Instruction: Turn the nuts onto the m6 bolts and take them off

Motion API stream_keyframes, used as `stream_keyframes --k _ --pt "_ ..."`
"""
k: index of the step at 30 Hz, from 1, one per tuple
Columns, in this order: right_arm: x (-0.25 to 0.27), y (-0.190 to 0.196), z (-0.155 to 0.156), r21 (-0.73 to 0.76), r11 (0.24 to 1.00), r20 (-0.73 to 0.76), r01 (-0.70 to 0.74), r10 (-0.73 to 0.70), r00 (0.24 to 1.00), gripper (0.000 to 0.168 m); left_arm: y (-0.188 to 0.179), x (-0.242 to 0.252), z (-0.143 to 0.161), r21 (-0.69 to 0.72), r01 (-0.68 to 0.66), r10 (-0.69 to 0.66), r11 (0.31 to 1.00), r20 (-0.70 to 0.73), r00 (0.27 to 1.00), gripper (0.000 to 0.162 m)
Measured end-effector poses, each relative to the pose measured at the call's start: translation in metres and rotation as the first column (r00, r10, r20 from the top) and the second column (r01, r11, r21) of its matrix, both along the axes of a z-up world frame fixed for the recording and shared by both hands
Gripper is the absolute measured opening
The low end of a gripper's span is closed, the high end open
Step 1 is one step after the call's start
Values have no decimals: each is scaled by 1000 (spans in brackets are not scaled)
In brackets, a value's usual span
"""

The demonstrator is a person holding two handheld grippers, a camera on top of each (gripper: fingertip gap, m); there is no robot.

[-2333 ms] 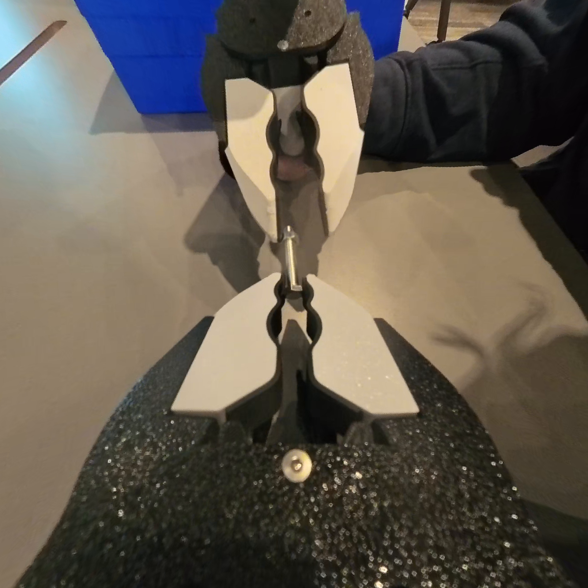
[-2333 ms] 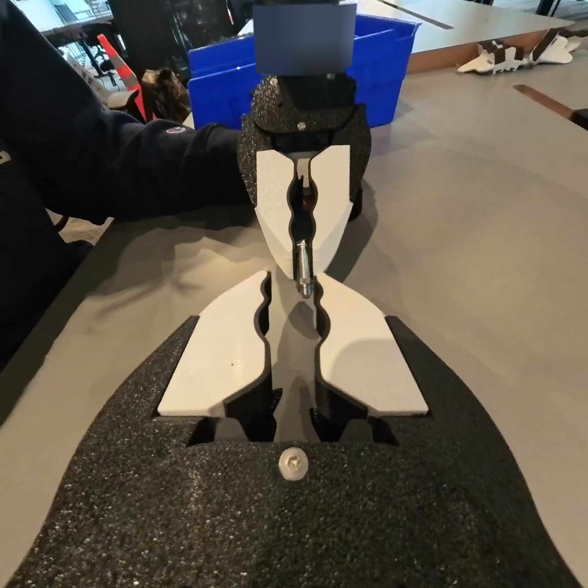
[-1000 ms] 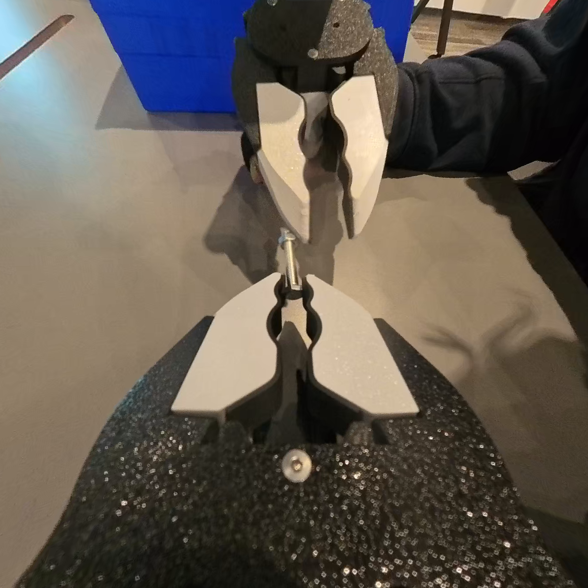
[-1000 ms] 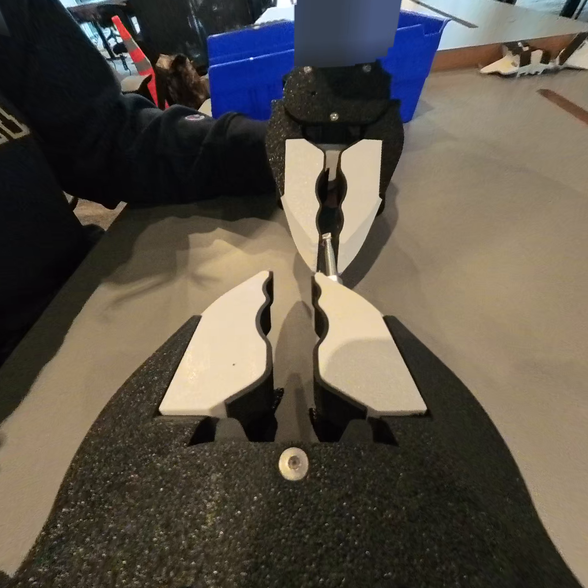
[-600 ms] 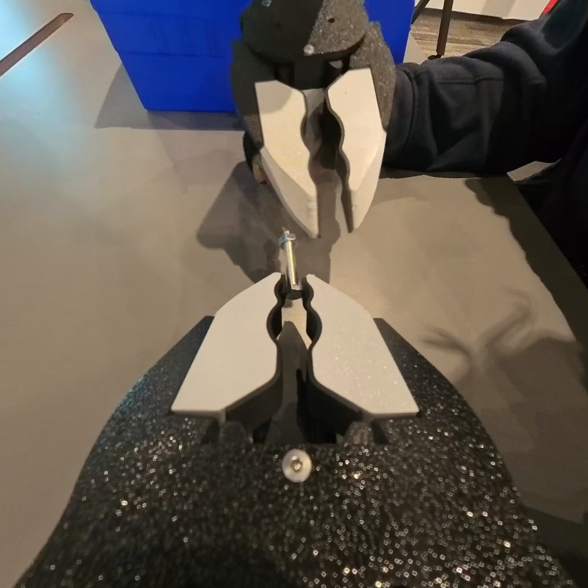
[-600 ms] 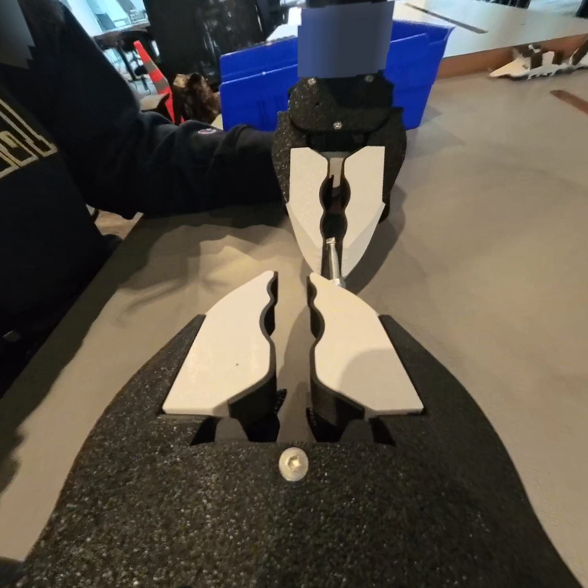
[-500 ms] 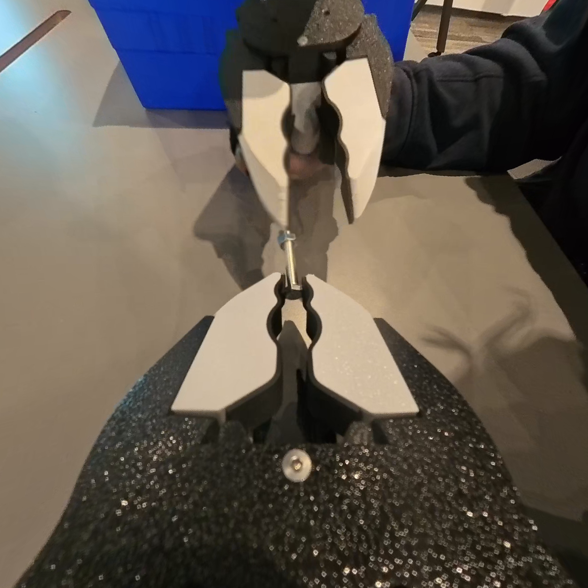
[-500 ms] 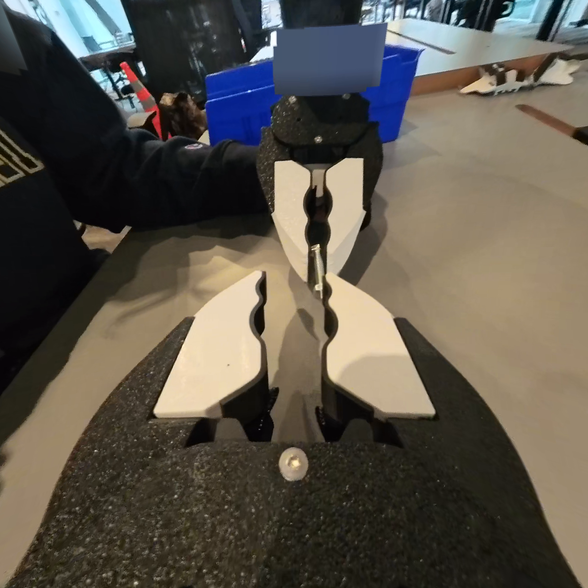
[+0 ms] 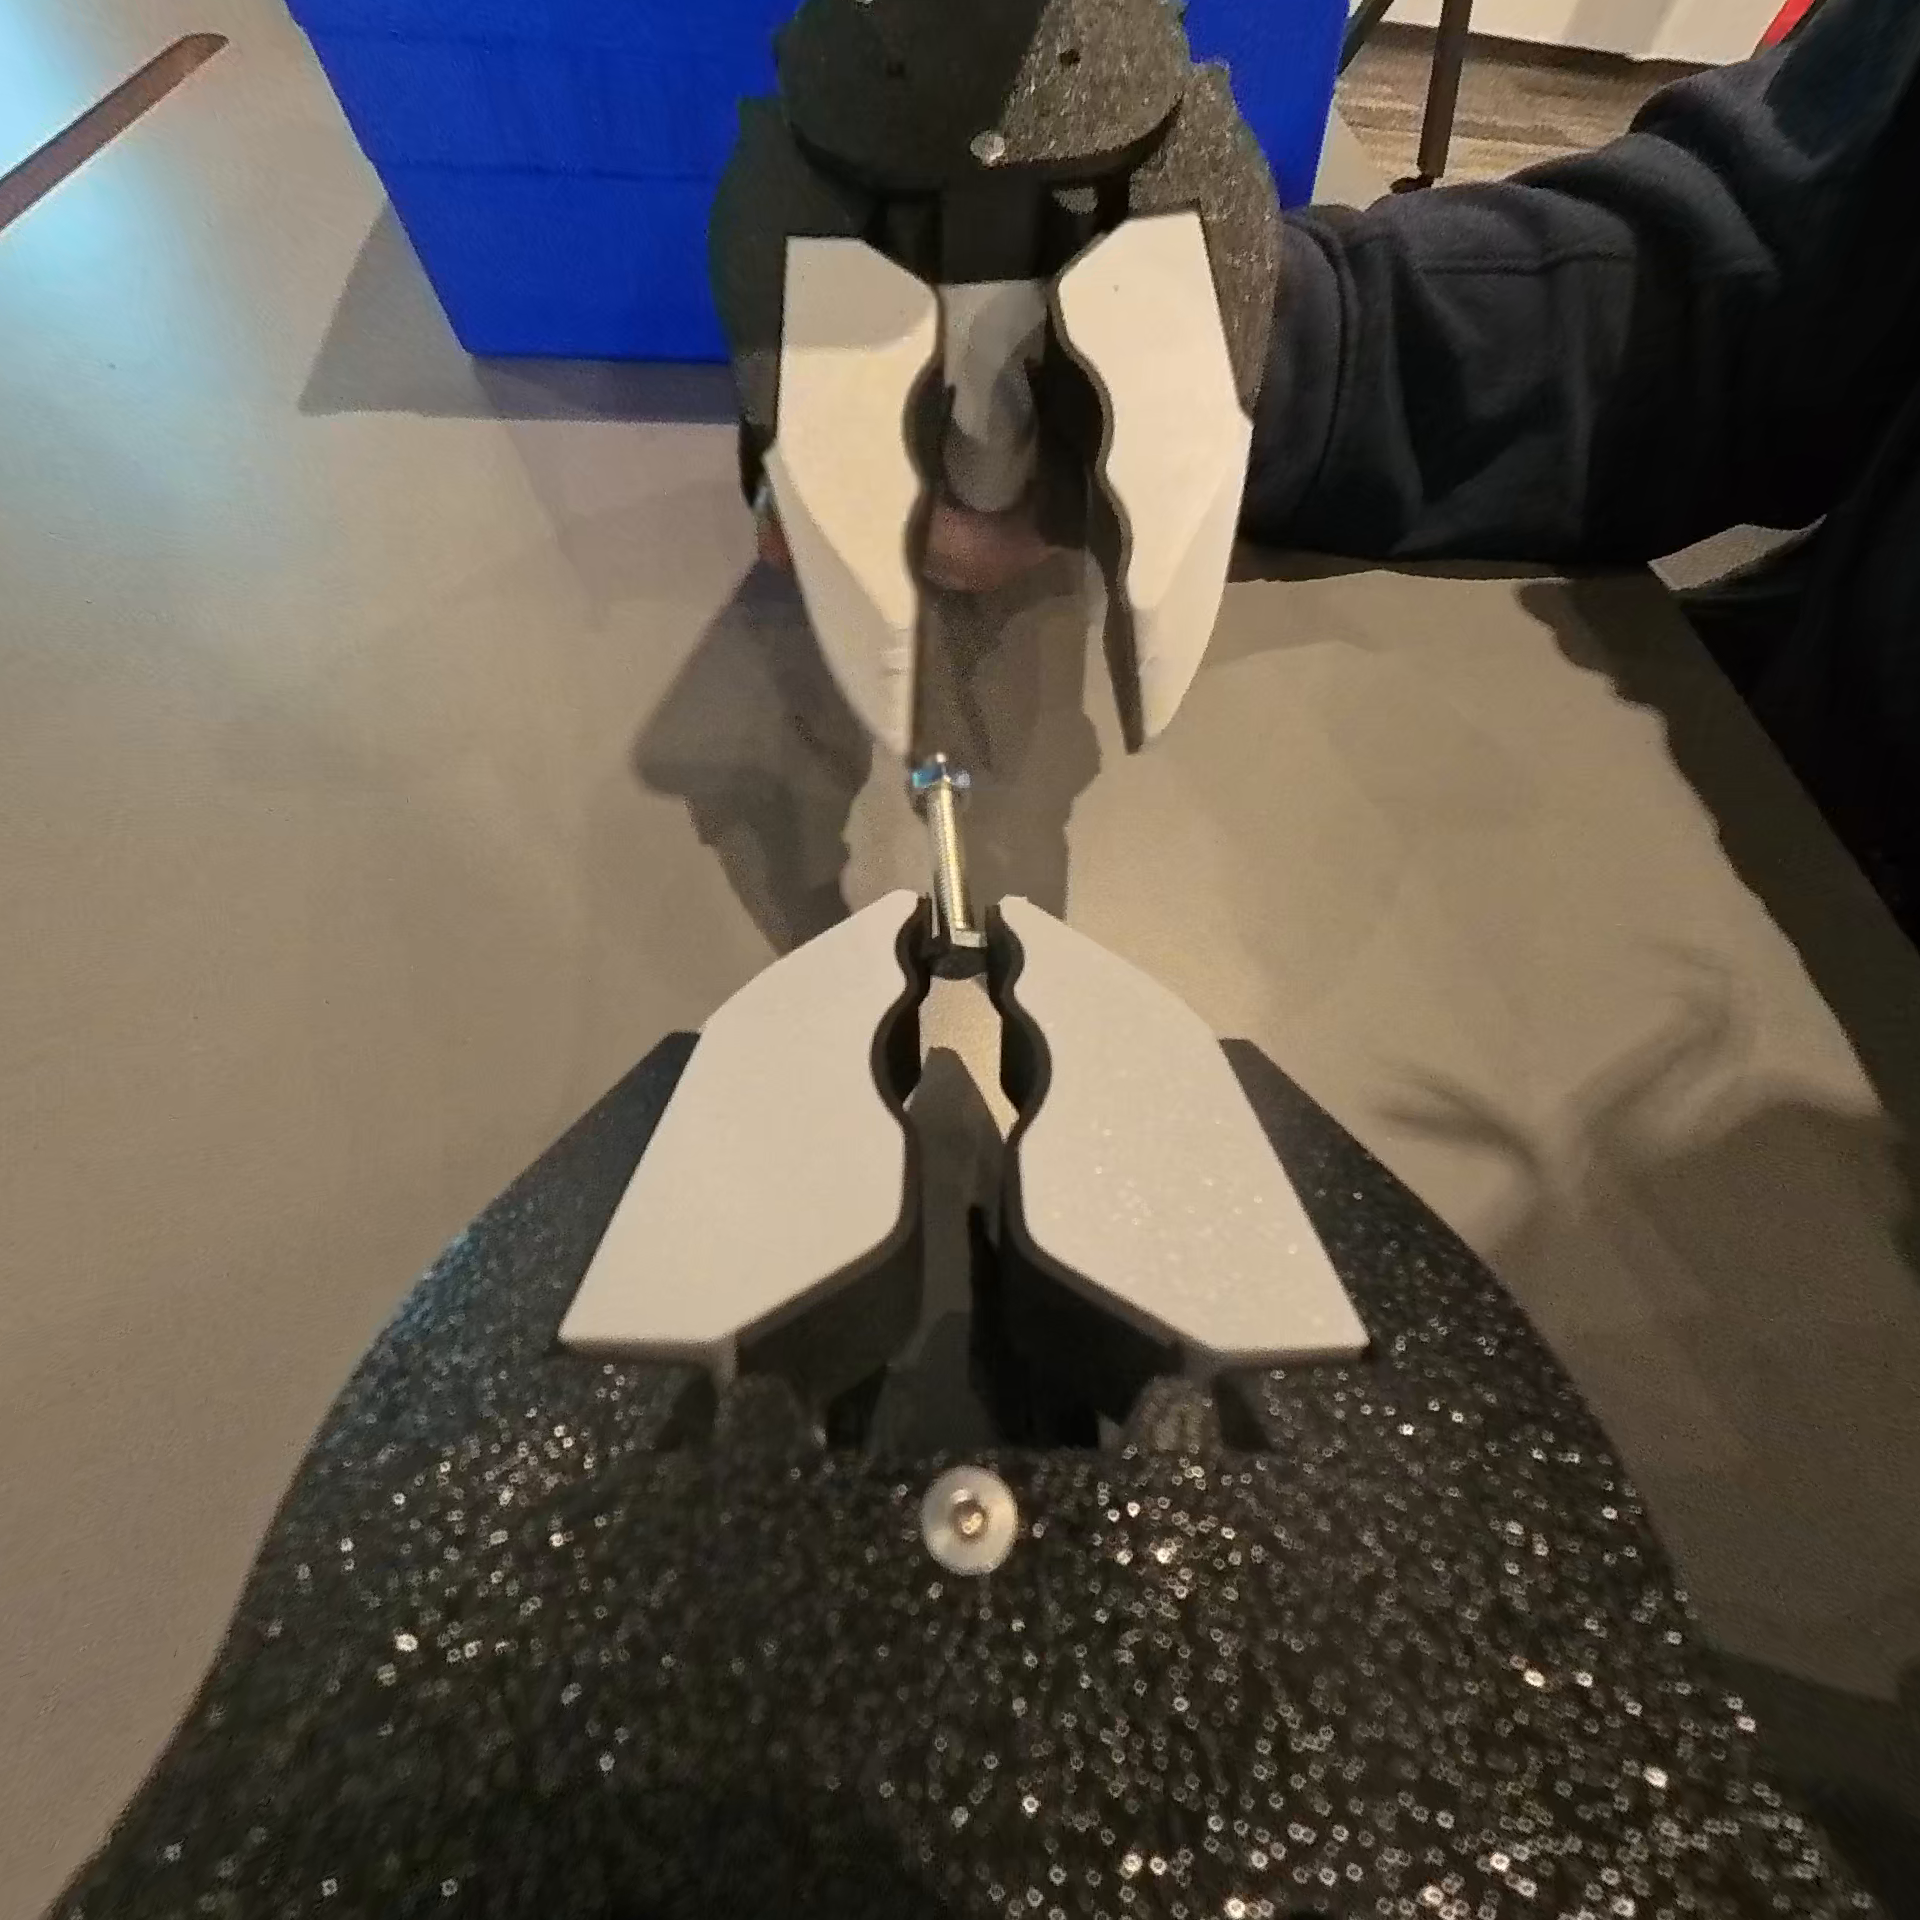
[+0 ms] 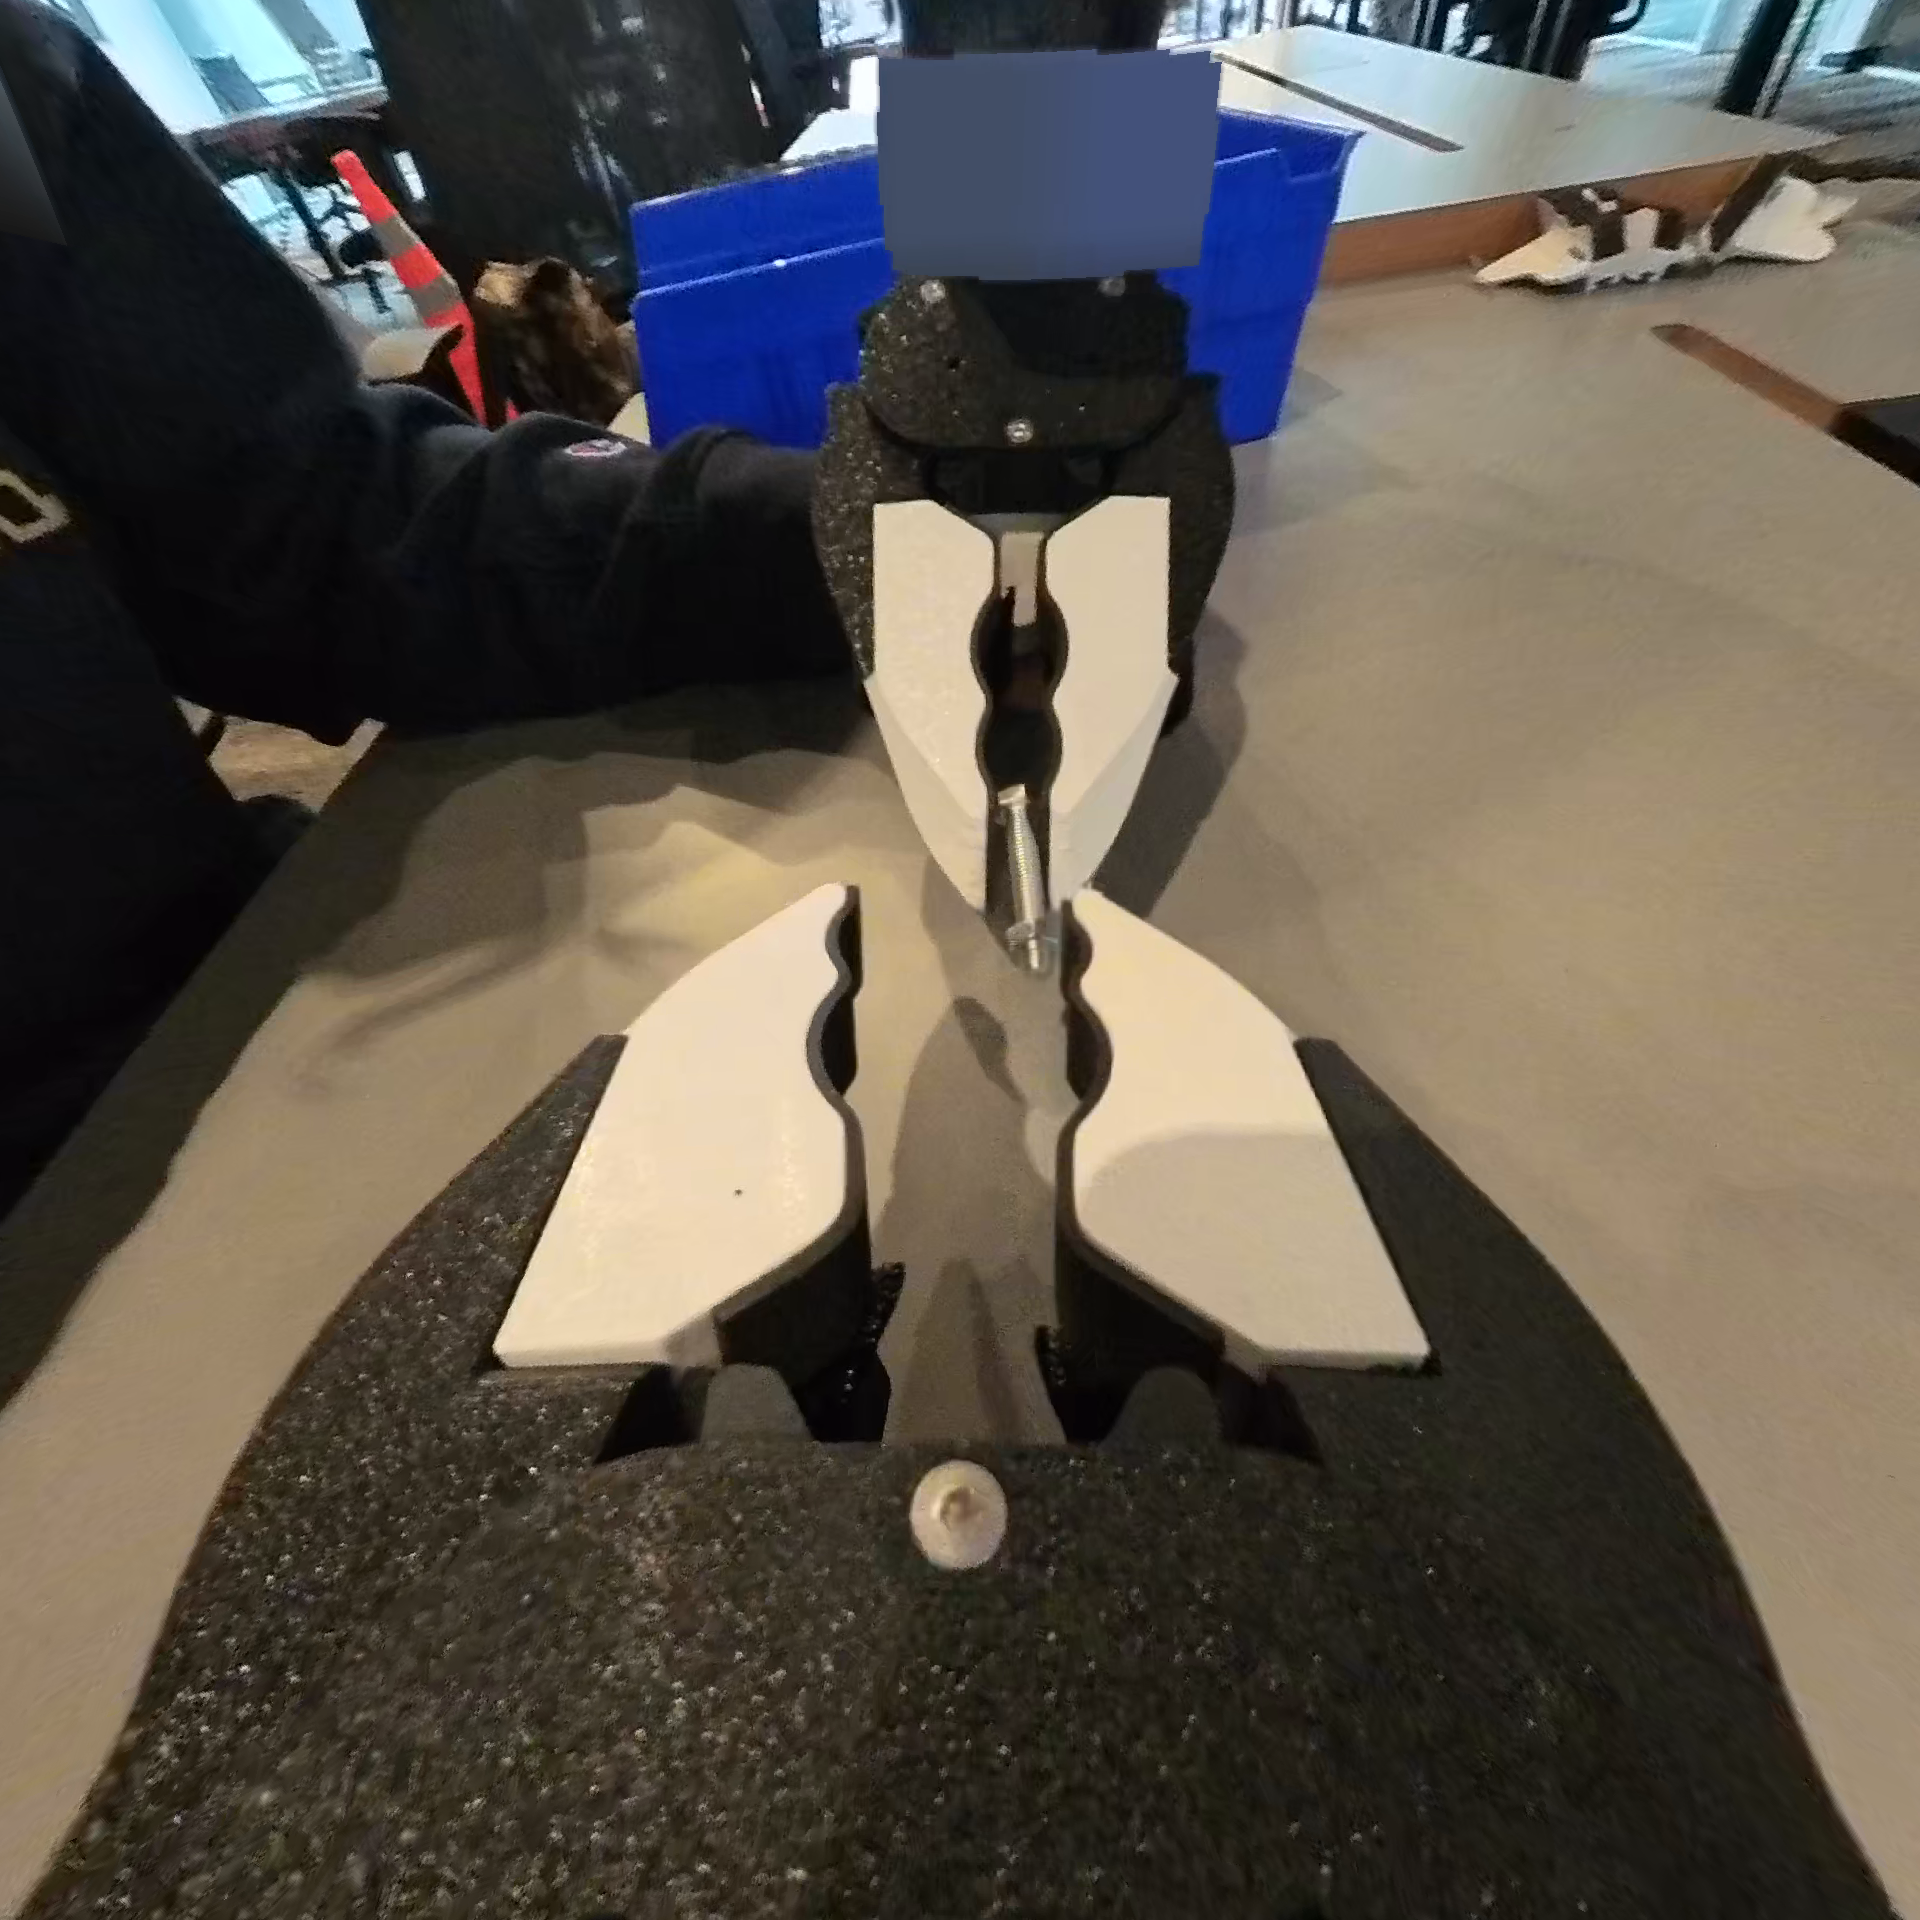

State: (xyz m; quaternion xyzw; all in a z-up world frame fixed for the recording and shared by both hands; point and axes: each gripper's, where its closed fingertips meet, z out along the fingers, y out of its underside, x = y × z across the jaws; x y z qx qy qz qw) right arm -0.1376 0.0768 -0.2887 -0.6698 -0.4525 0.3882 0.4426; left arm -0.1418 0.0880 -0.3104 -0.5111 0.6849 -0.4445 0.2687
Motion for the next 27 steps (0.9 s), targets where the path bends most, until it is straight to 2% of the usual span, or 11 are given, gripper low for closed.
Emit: stream_keyframes --k 4,6,8,10,13,16,17,18,19,27 --pt "-3 -2 -5 6 1000 39 -16 16 999 35 0 0 0 2 2 -2 1000 -1 1000 10" --pt "-4 -12 -4 -21 996 21 -85 86 996 16 0 0 -1 2 2 -2 1000 -4 1000 10" --pt "-2 -11 -1 -36 996 -4 -78 77 997 19 0 0 0 -1 3 -3 1000 -2 1000 10" --pt "0 -6 1 -25 999 -12 -37 37 999 30 0 0 0 -3 3 -3 1000 -2 1000 10" --pt "0 0 -2 5 1000 16 4 -4 1000 37 0 0 0 -2 4 -4 1000 -5 1000 10" --pt "-2 -1 -5 8 1000 46 -6 6 999 35 0 0 0 -3 5 -5 1000 -3 1000 10" --pt "-3 -2 -5 5 1000 44 -18 18 999 30 -1 0 0 -3 6 -6 1000 -4 1000 10" --pt "-3 -8 -4 -7 998 33 -60 60 998 18 0 0 -1 -1 4 -4 1000 -6 1000 10" --pt "-3 -11 -3 -22 997 23 -77 78 997 16 0 0 0 -2 5 -5 1000 -6 1000 10" --pt "0 1 -3 -13 1000 24 4 -4 1000 34 0 0 0 -5 5 -5 1000 -4 1000 10"
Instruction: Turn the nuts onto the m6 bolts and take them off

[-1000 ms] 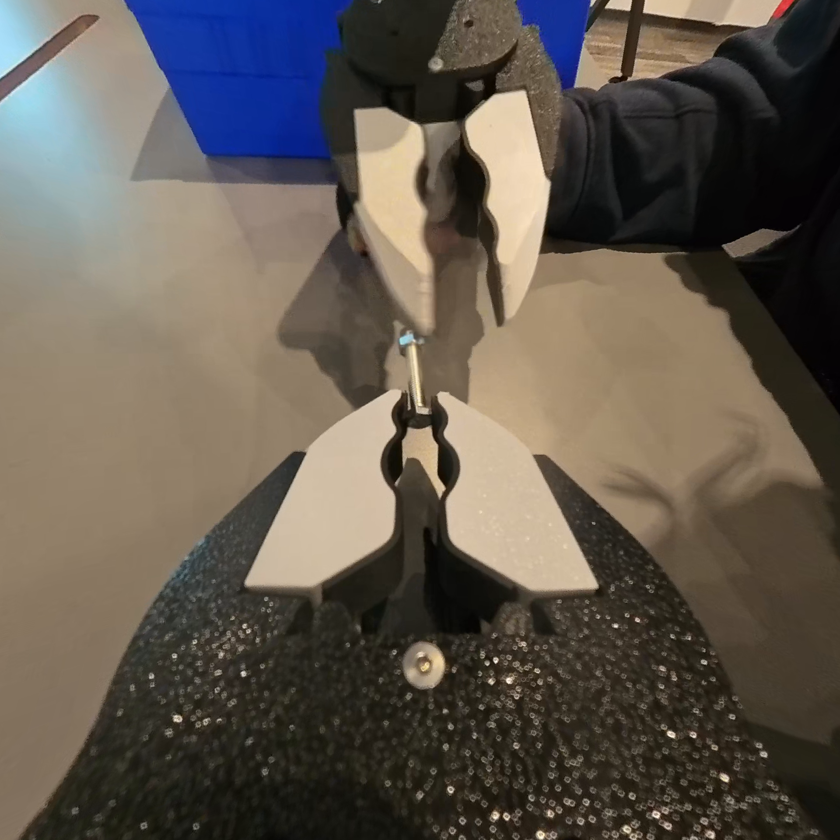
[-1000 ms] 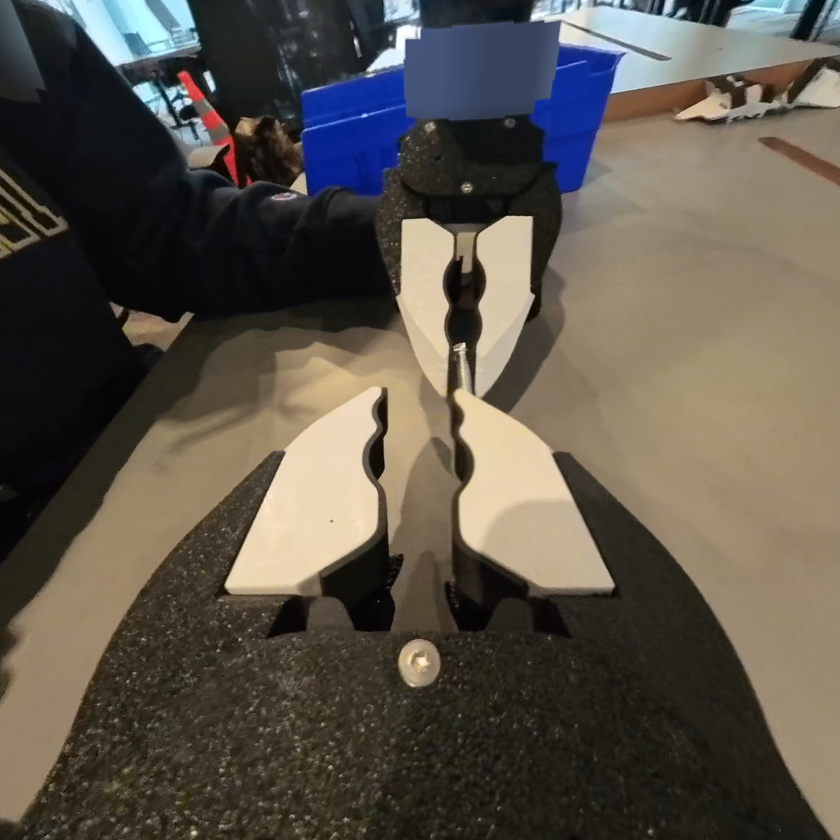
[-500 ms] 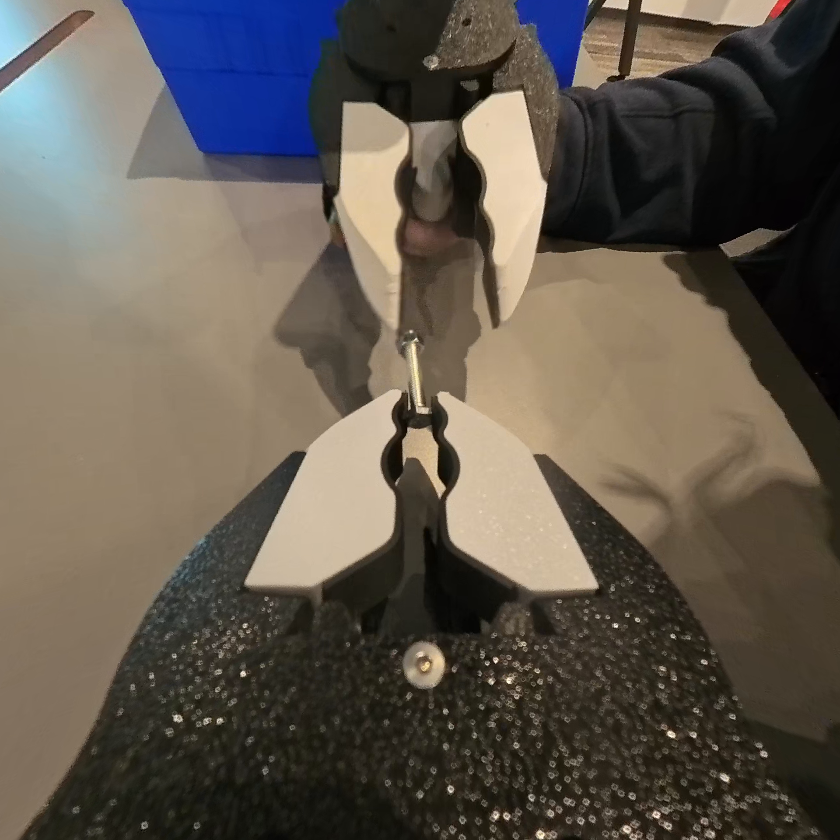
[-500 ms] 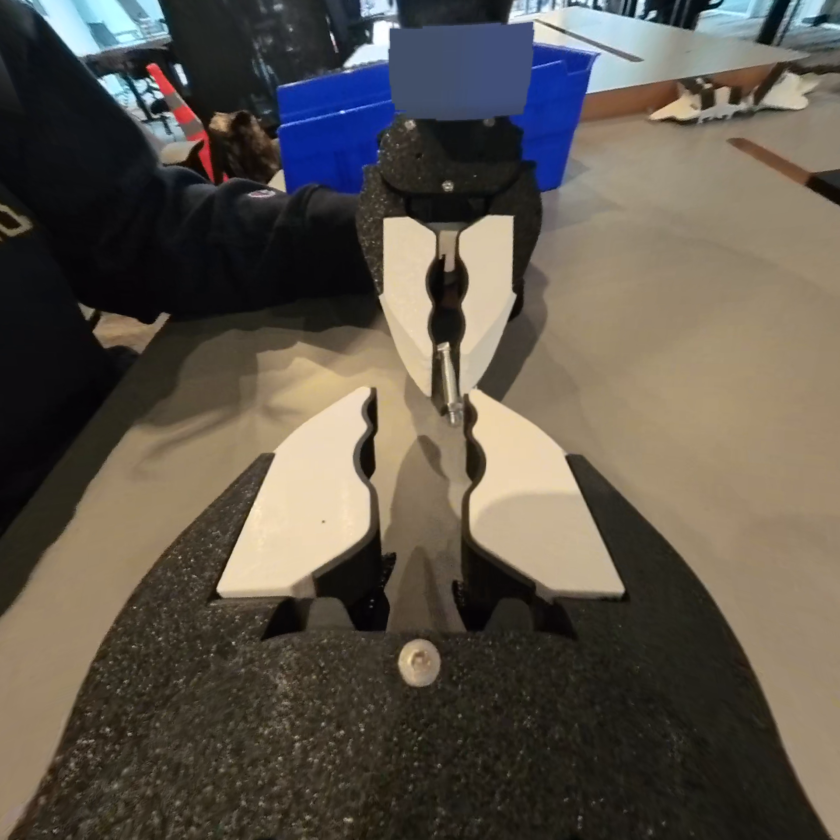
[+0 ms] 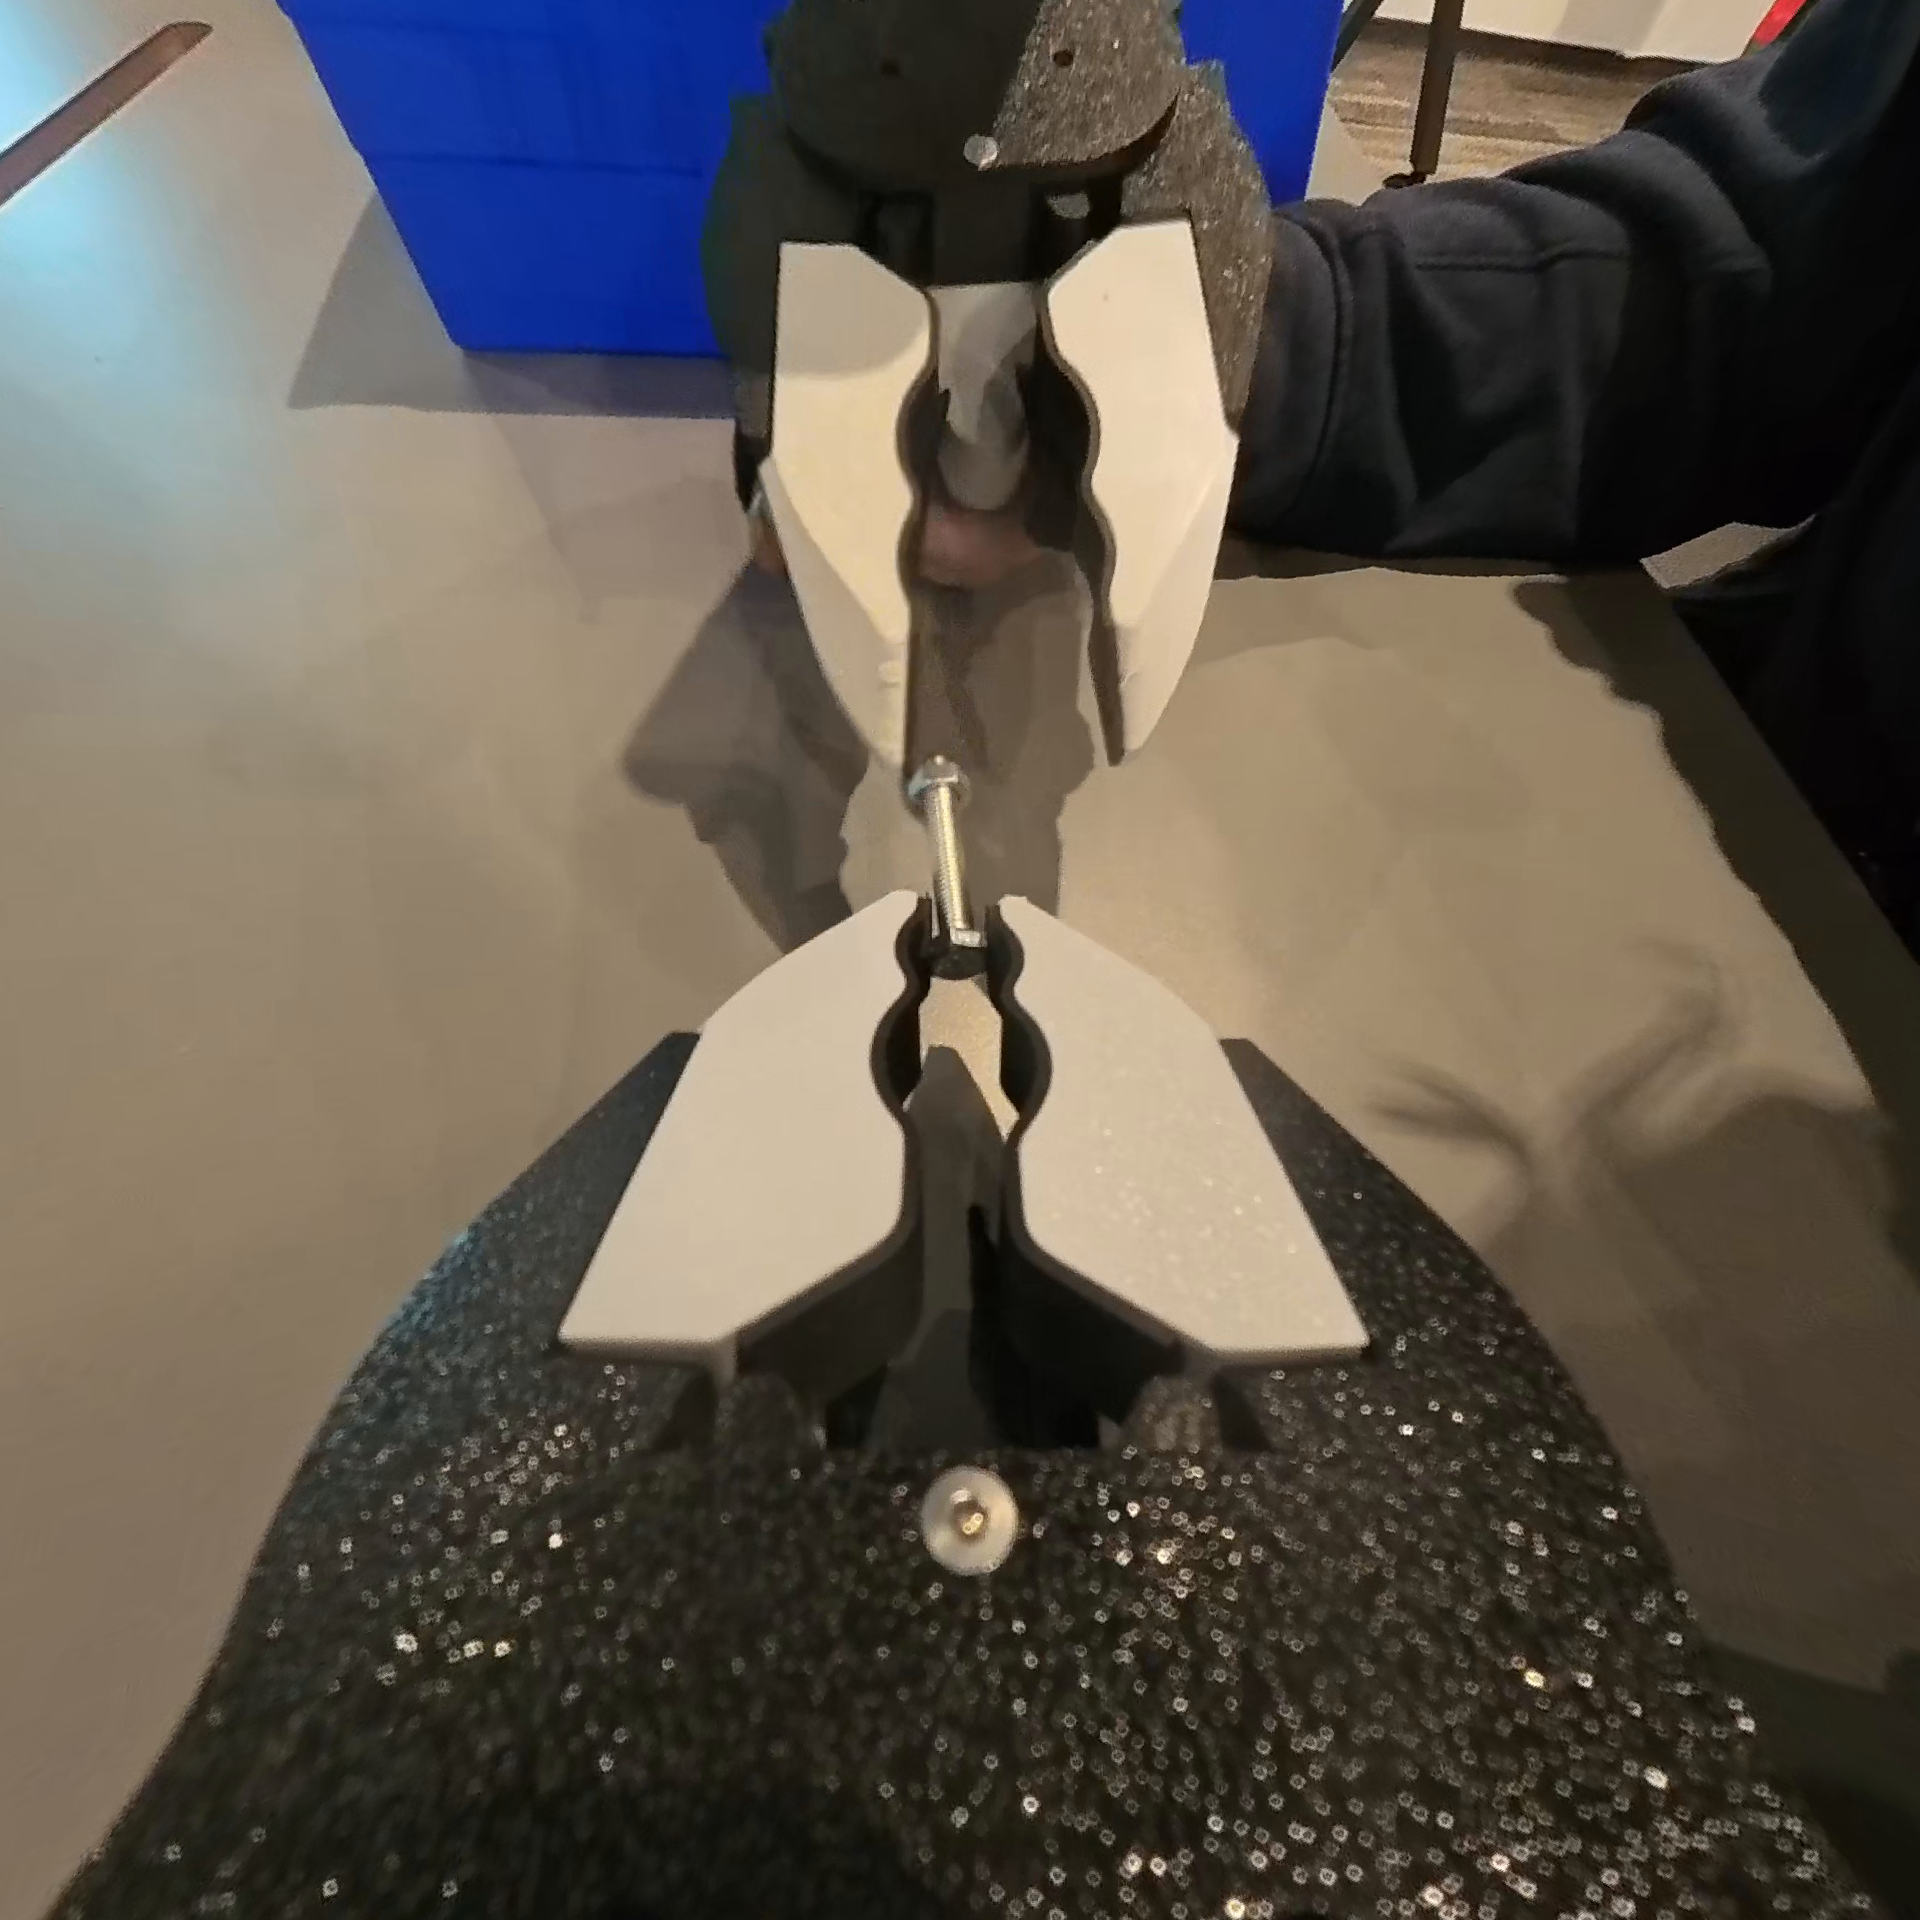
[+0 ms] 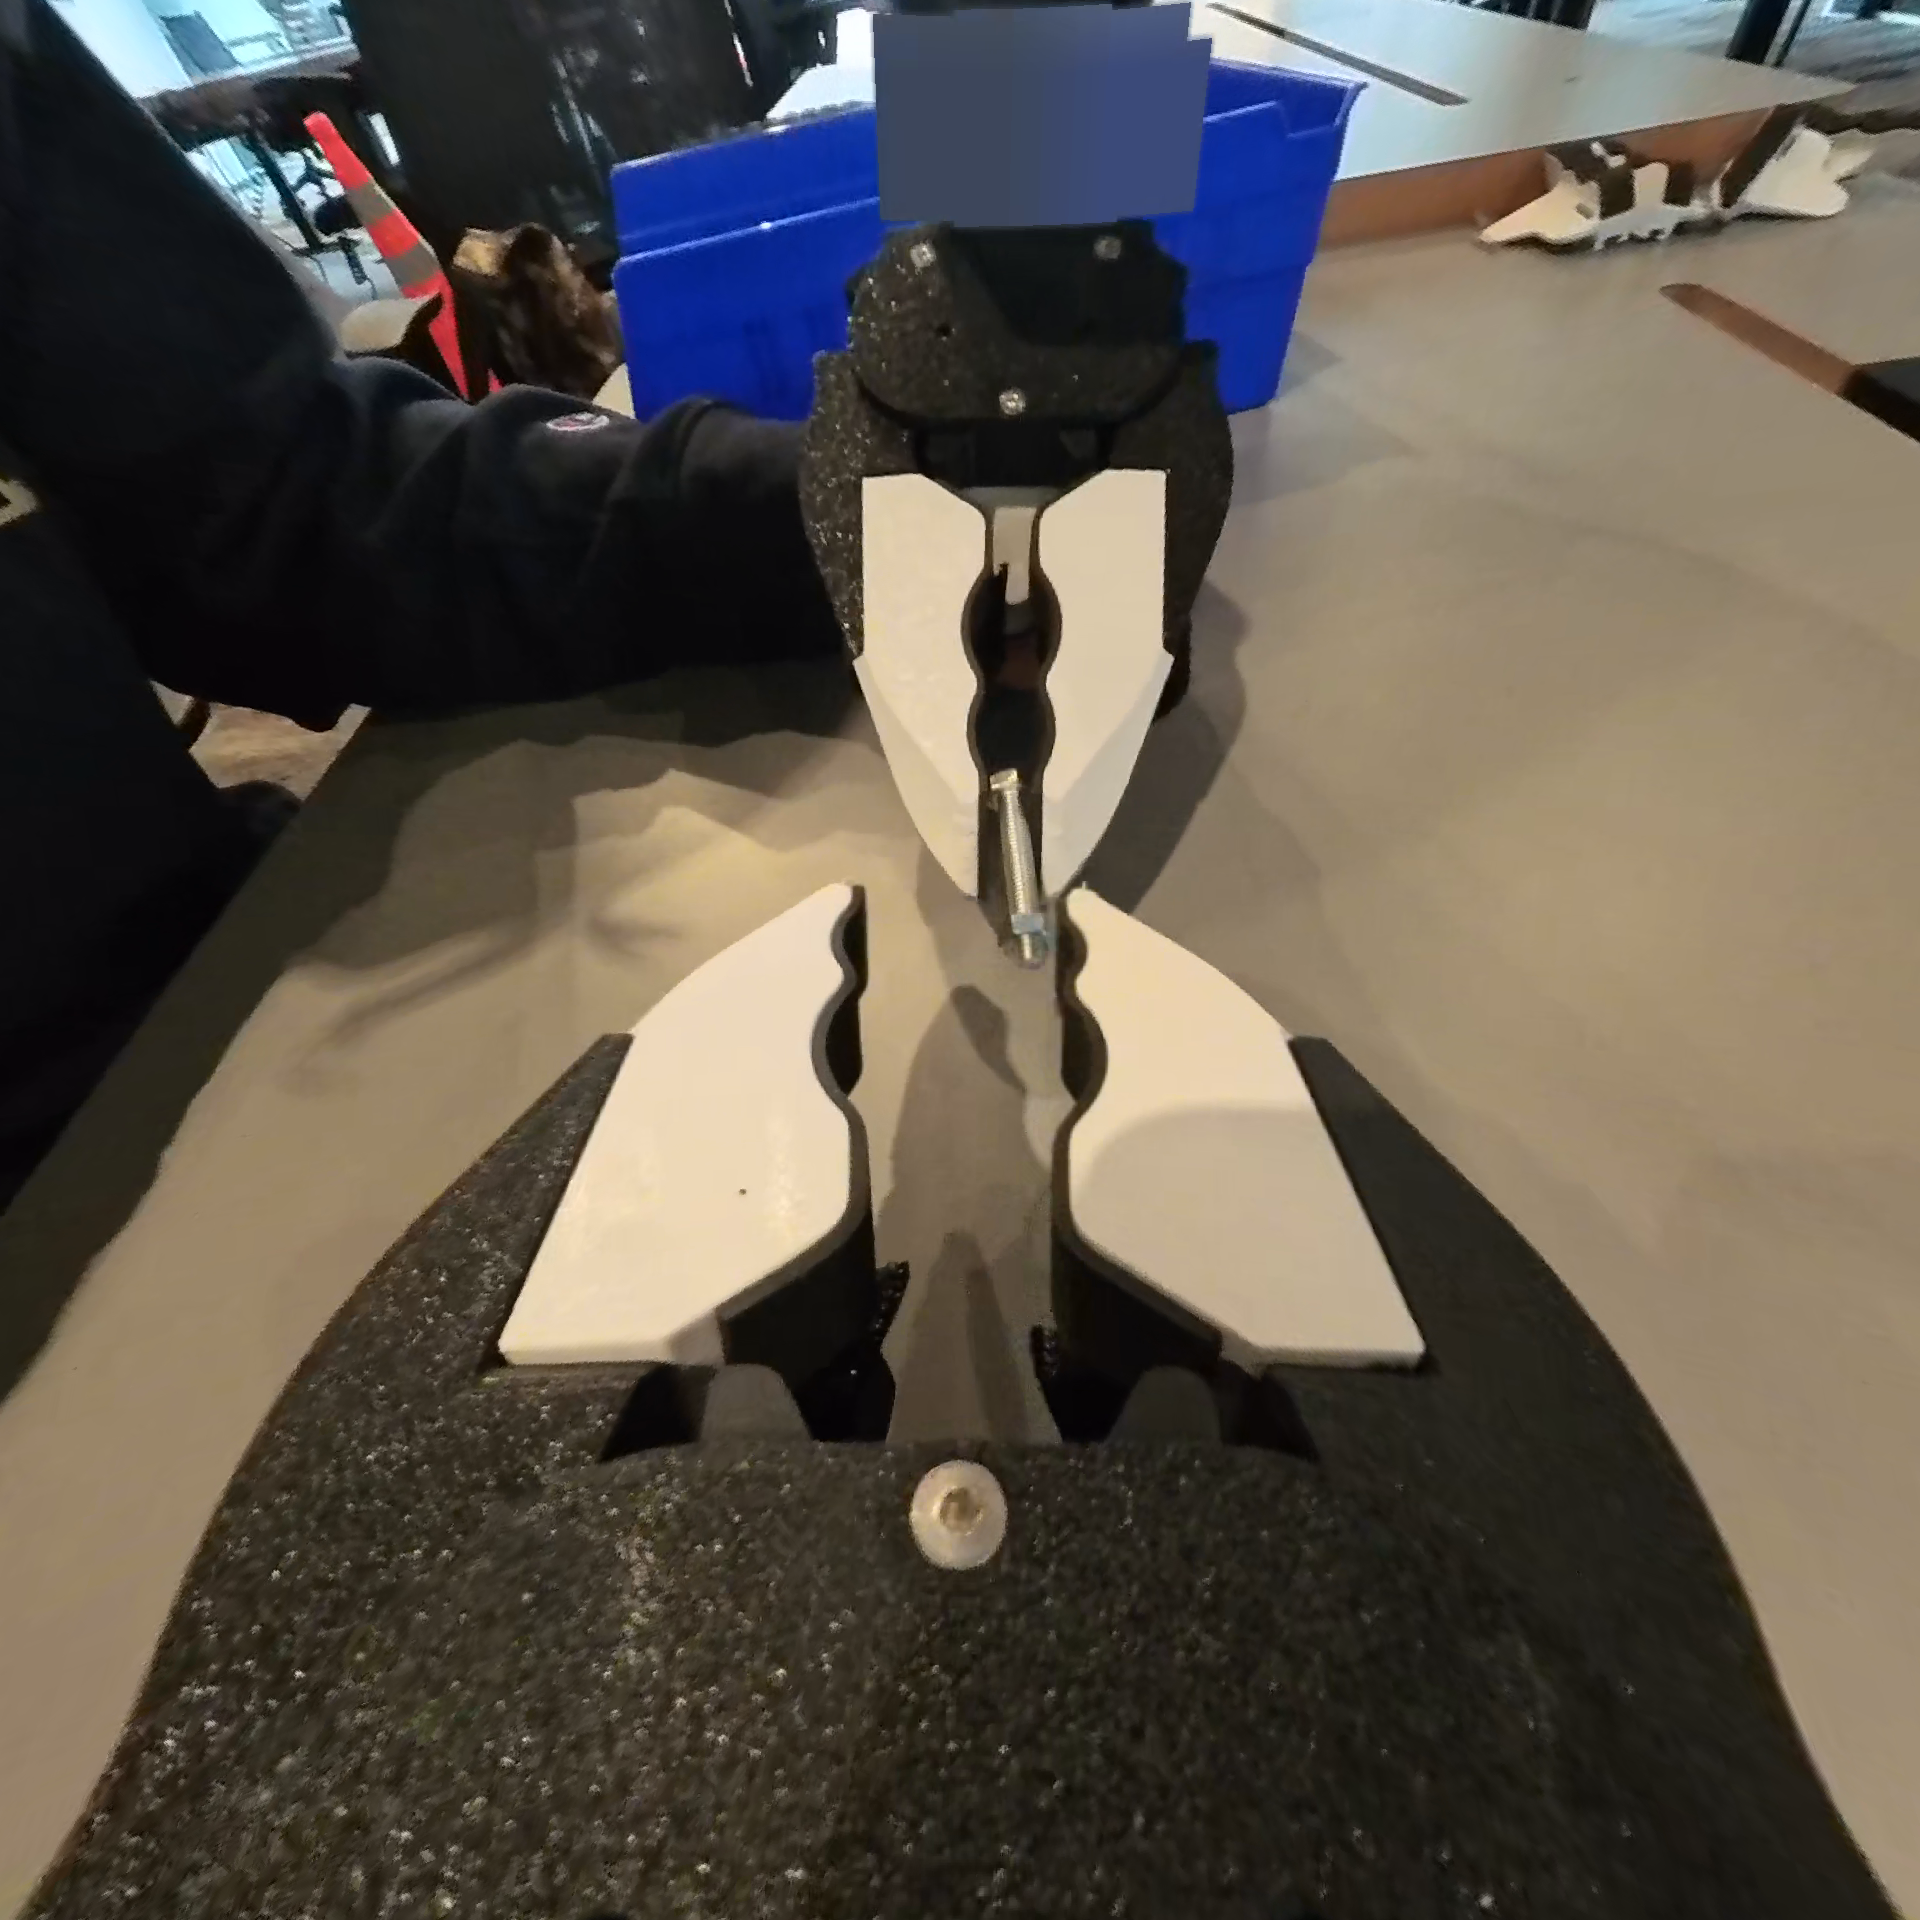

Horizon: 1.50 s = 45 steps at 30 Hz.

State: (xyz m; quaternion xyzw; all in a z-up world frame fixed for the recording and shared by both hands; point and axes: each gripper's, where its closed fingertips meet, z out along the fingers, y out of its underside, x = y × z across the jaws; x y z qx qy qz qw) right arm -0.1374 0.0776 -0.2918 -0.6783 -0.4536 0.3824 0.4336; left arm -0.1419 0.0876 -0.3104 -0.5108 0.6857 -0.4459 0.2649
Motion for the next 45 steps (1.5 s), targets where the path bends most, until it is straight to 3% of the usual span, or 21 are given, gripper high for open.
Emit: stream_keyframes --k 3,5,13,15,17,25,29,36,38,41,45 --pt "-1 -2 -2 -5 1000 13 -16 16 1000 33 0 0 0 0 4 -4 1000 0 1000 10" --pt "-2 -10 0 -15 997 -6 -75 75 997 16 0 0 -1 2 2 -2 1000 -4 1000 10" --pt "1 1 1 -3 1000 -7 7 -7 1000 36 -1 0 0 -3 5 -5 1000 -4 1000 10" --pt "-1 -2 -1 -4 1000 4 -20 20 1000 30 -1 0 0 -4 5 -5 1000 -3 1000 9" --pt "-2 -11 1 -8 997 -11 -78 78 997 15 0 0 0 -3 5 -5 1000 -4 1000 10" --pt "0 0 0 -3 1000 0 -3 3 1000 32 0 0 0 -7 5 -5 1000 -5 1000 10" --pt "-2 -12 1 -15 996 -12 -84 84 996 12 0 0 0 -5 6 -6 1000 -5 1000 10" --pt "2 2 1 9 1000 1 14 -14 1000 29 -1 -1 0 -9 8 -8 1000 -7 1000 10" --pt "0 1 -2 6 1000 22 2 -2 1000 28 -1 -1 0 -8 8 -8 1000 -5 1000 10" --pt "-1 -11 1 -19 997 -9 -80 79 997 8 -1 -1 0 -7 8 -8 1000 -8 1000 10" --pt "2 -2 3 -4 1000 -25 -13 13 1000 19 -1 -1 0 -10 9 -9 1000 -9 1000 10"
